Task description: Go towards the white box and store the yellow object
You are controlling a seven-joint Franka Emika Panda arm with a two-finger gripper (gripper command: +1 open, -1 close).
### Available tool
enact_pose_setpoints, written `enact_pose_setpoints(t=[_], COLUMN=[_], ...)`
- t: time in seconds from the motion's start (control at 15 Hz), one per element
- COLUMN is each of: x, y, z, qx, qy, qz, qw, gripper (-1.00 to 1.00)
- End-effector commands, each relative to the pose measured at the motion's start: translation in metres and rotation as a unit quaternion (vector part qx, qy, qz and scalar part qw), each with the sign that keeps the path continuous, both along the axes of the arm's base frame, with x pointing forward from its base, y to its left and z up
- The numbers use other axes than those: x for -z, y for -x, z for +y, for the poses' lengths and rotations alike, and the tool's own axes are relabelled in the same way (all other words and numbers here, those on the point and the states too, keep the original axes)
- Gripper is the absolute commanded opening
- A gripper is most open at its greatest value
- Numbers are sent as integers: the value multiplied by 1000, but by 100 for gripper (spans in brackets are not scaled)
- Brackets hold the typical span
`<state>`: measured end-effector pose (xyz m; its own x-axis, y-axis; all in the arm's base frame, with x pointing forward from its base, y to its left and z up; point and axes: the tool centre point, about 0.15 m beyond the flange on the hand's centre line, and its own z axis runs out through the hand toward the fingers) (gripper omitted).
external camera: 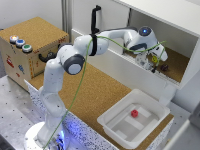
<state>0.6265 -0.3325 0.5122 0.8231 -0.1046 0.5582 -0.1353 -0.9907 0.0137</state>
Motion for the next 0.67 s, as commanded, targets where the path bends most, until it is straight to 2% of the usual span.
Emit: enact_pose_setpoints(t=[0.0, 0.27, 0.47, 0.6], x=[24, 47, 76, 101], y=[79, 134, 165, 186], z=[-22, -50, -67, -80], qx=[-20, -17, -18, -10], qy=[5, 39, 45, 57], qz=[-4, 24, 61, 75], qw=[1000, 999, 997, 996], gripper=[-100, -100, -100, -100])
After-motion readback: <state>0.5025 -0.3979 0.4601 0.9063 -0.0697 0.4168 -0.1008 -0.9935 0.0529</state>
